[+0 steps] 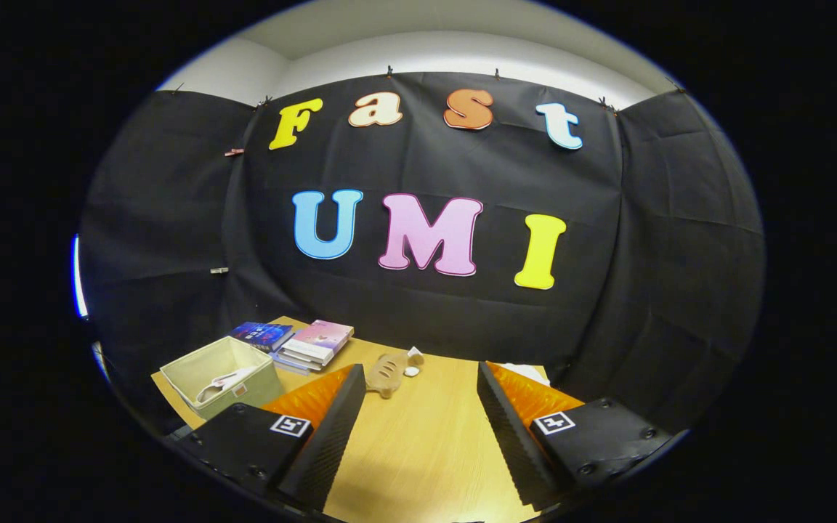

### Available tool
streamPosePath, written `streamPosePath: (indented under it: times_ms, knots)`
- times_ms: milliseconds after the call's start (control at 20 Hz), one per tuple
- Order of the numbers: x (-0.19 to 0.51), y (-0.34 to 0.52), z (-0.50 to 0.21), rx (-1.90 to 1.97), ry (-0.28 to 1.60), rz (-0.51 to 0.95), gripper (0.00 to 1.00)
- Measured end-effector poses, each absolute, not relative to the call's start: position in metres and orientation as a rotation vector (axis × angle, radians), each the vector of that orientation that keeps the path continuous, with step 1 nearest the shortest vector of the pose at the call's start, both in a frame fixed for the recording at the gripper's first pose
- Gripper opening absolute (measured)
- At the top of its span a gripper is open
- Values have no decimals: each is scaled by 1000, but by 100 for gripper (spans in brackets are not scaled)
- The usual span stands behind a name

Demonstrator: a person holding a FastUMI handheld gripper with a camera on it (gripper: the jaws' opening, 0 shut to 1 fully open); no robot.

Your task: Open the storage box then place both shoes into the box .Put the left shoe in first, then the right shoe, with the right side of both shoes facing outward in a uniform manner.

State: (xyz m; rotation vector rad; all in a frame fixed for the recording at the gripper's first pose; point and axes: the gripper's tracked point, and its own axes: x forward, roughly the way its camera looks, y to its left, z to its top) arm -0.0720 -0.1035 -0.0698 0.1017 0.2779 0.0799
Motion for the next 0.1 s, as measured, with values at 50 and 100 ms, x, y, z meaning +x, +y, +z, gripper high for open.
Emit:
streamPosePath:
  times_ms: [50, 100]
  knots:
    - [-71, -101, -69, 95, 275, 85, 95]
    - [-71, -99, -69, 91, 271, 91, 95]
